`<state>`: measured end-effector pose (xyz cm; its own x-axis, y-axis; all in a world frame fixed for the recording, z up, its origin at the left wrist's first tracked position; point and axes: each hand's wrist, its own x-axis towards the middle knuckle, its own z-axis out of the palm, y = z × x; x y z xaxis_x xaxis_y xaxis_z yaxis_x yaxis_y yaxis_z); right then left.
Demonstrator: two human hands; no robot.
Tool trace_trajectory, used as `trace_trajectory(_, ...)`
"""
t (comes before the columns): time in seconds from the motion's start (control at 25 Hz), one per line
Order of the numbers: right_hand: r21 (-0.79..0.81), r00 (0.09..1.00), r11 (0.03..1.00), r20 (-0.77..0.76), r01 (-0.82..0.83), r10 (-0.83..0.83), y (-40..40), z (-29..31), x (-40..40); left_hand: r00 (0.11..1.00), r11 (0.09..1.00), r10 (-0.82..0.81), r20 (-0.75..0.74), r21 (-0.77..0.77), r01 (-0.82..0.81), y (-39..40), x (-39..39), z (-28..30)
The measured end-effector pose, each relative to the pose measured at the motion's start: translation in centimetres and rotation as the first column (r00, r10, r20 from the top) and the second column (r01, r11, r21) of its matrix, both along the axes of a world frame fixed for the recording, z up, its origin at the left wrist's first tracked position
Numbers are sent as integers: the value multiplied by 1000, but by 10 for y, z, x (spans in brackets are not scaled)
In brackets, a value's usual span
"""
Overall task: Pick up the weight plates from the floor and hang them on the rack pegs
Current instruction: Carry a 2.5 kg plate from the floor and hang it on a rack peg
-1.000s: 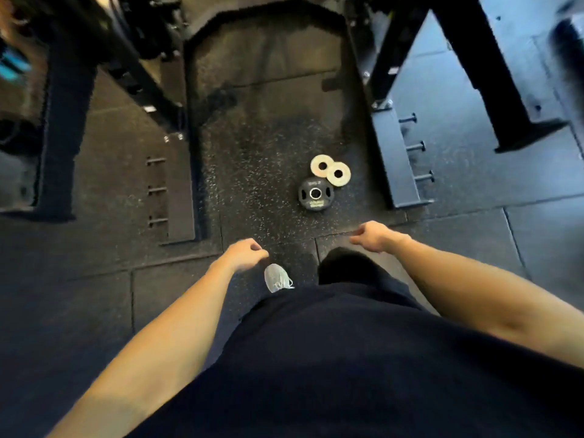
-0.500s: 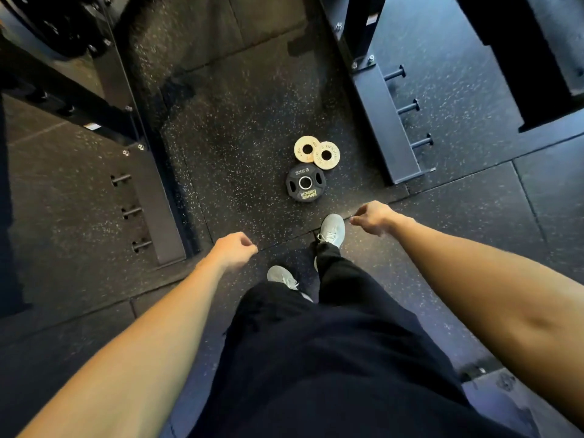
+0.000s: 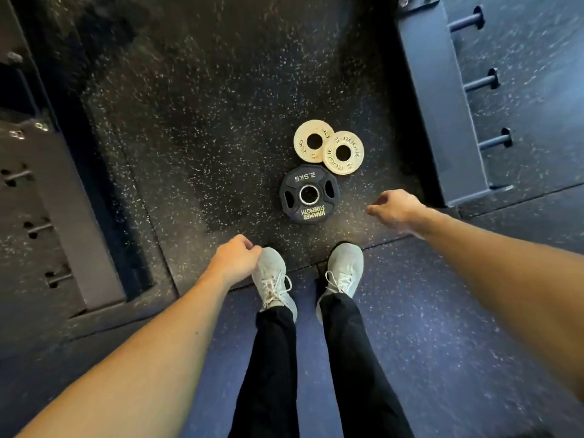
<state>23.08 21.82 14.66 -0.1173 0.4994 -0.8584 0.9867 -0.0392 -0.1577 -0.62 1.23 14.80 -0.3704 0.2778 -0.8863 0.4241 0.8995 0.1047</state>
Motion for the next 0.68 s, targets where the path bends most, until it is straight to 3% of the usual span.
trace_trajectory(0.16, -4, 996, 998, 50, -70, 70, 8, -129, -18, 1000, 999, 23, -10, -35, -24, 25, -11, -136)
trace_trajectory(0.36, 66, 998, 997, 42, -42, 40, 1, -266, -38, 999, 996, 27, -23, 84, -25, 63, 2, -273)
trace_trajectory(0.52, 210, 997, 977, 82, -24, 7, -9, -314, -47, 998, 982, -51, -43, 180, 58, 82, 14, -319)
trace_trajectory(0.68, 238, 999, 971, 34, -28, 20, -8, -329, -46, 974, 956, -164, -159, 217, 196, 89, 23, -332)
